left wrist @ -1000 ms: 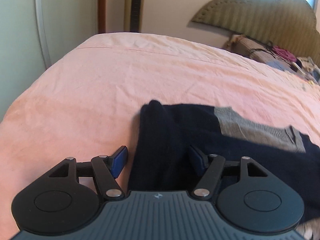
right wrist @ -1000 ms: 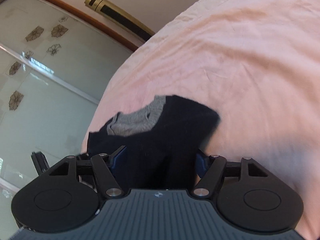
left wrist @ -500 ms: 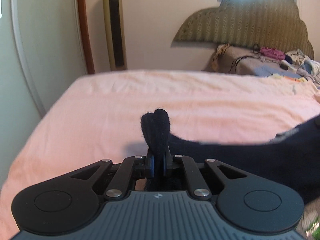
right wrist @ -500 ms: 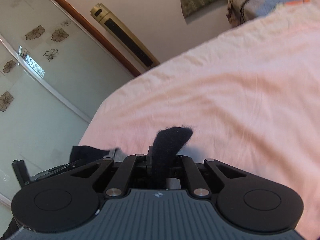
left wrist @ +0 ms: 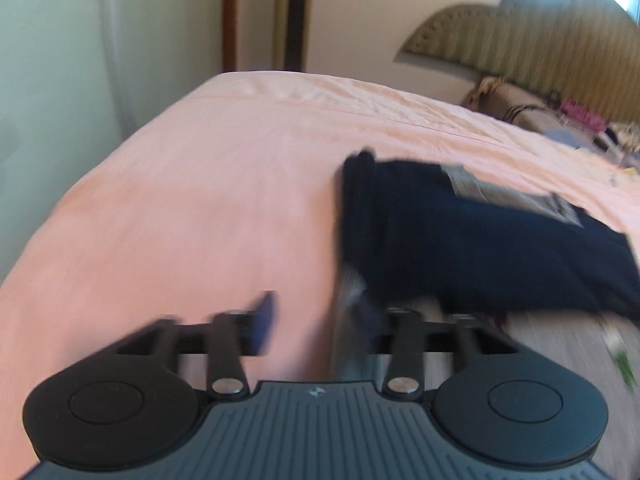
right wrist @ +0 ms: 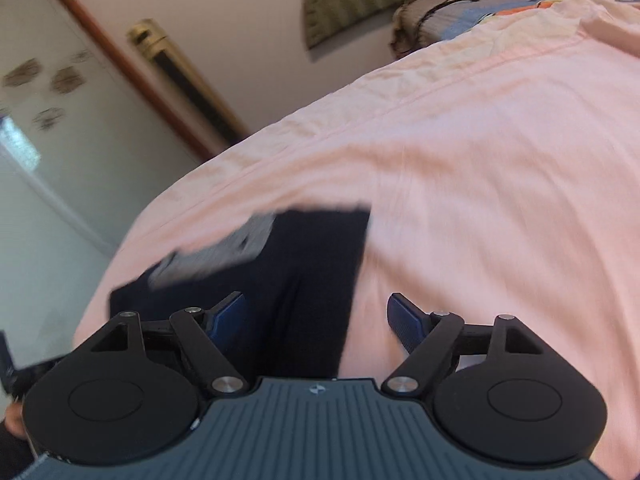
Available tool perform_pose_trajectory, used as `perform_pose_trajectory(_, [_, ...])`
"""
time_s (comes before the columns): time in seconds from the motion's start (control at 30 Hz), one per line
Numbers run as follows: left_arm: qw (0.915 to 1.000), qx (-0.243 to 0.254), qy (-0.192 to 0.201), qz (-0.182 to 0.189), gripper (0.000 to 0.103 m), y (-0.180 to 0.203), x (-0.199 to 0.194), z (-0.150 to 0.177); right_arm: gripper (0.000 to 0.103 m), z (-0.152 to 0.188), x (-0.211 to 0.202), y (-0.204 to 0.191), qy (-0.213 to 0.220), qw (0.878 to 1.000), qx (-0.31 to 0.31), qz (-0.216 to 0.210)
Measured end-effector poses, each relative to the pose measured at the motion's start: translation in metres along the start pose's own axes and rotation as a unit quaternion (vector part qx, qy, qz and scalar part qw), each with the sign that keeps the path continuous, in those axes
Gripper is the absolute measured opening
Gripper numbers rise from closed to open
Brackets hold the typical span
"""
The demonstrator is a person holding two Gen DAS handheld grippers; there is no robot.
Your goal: Fold small clothes
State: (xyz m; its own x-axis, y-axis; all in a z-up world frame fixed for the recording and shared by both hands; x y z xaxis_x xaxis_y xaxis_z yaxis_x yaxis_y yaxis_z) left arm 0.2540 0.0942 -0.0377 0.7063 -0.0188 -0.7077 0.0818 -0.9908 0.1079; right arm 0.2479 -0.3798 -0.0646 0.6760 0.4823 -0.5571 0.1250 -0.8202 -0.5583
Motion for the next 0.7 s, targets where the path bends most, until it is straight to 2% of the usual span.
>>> perform_pose_trajectory(0.07, [0.9994, -0.012, -0.005, 0.033, 0.076, -0.003, -0.042, 0.038, 0.079, 0.045, -0.033, -0.001, -0.028, 0.999, 0.001, -0.023])
perform_pose_trajectory(0.13, [0.9993, -0.017, 0.0, 0.033, 0.076, -0.005, -0.085, 0.075, 0.079, 0.082, -0.07, -0.008, -0.036, 0.999, -0.011, -0.039])
perform_pose_trajectory(0.2, [0.9996, 0.021, 0.014, 0.014, 0.076, 0.003, -0.122, 0.109, 0.079, 0.112, -0.101, -0.021, -0.044, 0.998, -0.038, -0.03])
perform_pose_trajectory(0.27, [0.9972, 0.066, 0.035, 0.004, 0.076, 0.015, -0.153, 0.138, 0.079, 0.137, -0.121, -0.035, -0.057, 0.997, -0.037, -0.039])
perform_pose_trajectory(0.3, [0.9965, 0.076, 0.033, 0.011, 0.076, 0.021, -0.163, 0.15, 0.079, 0.149, -0.128, -0.043, -0.067, 0.996, -0.034, -0.048])
perform_pose_trajectory(0.43, [0.9969, 0.061, -0.012, 0.048, 0.076, 0.036, -0.175, 0.187, 0.079, 0.191, -0.137, -0.068, -0.105, 0.991, -0.04, -0.067])
perform_pose_trajectory(0.47, [0.9969, 0.066, -0.016, 0.041, 0.064, 0.037, -0.174, 0.193, 0.079, 0.195, -0.138, -0.071, -0.097, 0.992, -0.045, -0.065])
perform_pose_trajectory(0.5, [0.9966, 0.074, -0.021, 0.027, 0.045, 0.037, -0.171, 0.195, 0.079, 0.198, -0.139, -0.074, -0.095, 0.992, -0.046, -0.065])
perform_pose_trajectory(0.53, [0.9966, 0.077, -0.024, 0.017, 0.041, 0.036, -0.169, 0.195, 0.079, 0.199, -0.14, -0.075, -0.095, 0.992, -0.043, -0.065])
perform_pose_trajectory(0.6, [0.9975, 0.057, -0.034, 0.026, 0.025, 0.032, -0.169, 0.191, 0.076, 0.201, -0.142, -0.076, -0.101, 0.992, -0.024, -0.071])
perform_pose_trajectory(0.7, [0.9964, -0.001, -0.057, 0.063, 0.024, 0.02, -0.174, 0.188, 0.073, 0.21, -0.148, -0.08, -0.118, 0.99, -0.021, -0.079])
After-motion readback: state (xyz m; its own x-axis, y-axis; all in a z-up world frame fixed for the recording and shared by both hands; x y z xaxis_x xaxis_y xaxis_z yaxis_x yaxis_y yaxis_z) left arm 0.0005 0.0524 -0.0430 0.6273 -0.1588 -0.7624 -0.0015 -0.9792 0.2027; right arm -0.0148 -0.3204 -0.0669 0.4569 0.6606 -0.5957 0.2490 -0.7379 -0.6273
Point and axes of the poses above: each gripper's, at about its wrist camera, not at the fingertips, and x roughly the way its jaws point, y to its right, z to its underside, the point moved 10 cm from there along x, roughly the way its jaws point, and after that the axes turned 1 degree about -x, right-handed, at the moved point
